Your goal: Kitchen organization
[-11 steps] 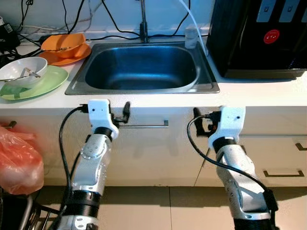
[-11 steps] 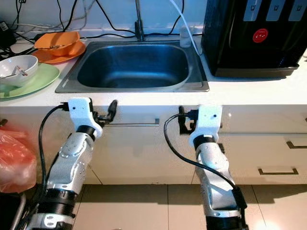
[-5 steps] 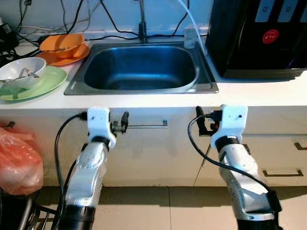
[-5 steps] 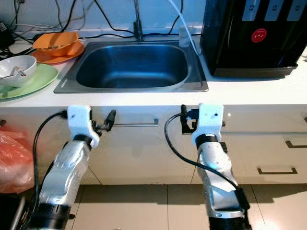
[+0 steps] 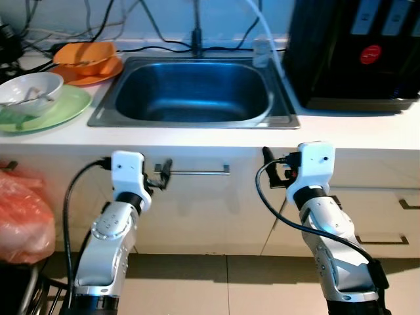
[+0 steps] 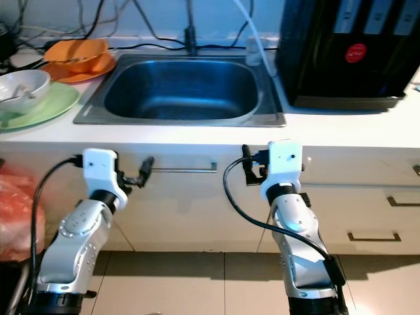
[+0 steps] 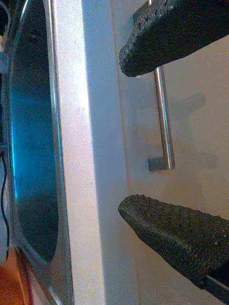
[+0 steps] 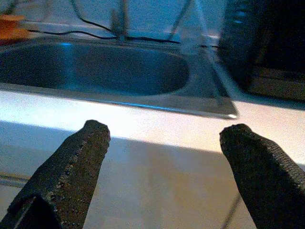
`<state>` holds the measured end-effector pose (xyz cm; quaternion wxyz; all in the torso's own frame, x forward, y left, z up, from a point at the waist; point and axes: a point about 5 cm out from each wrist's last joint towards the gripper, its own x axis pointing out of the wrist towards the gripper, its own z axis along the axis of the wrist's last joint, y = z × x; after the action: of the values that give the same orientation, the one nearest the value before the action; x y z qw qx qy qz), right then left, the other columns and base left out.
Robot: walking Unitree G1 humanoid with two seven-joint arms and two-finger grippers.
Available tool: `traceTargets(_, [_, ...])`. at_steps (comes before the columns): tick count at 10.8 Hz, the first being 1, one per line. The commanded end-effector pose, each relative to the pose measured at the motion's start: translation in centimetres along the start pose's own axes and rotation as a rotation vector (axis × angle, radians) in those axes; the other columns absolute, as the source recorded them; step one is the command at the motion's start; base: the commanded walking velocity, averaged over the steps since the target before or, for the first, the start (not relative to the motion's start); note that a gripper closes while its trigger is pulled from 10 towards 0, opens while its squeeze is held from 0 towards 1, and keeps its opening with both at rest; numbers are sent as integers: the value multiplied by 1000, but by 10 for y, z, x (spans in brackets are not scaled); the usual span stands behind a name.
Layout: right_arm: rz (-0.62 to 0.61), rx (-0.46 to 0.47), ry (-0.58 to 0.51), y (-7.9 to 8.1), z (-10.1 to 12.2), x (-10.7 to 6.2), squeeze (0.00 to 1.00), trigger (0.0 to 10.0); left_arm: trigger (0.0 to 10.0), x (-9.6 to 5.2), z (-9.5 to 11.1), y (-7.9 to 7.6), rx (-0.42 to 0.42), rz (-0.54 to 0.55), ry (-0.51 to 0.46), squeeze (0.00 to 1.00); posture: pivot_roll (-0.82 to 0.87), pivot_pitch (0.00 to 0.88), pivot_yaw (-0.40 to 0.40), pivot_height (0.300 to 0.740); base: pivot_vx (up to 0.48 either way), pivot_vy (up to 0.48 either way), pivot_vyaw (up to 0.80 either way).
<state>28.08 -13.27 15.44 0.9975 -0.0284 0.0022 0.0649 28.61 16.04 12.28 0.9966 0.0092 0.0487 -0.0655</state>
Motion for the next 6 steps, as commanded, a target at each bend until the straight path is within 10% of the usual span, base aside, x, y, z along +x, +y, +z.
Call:
traceTargets(1, [20,-4,-21,3,4,1,0,10000,10000,1,9,-3,-3,-10,-27,0,-60,0,15,740,0,0,0])
traceTargets(6, [23,-4,-24,6,3,0,0,10000,10000,21,28,10,-108,100,-114,0,-68,0,24,740,0,0,0])
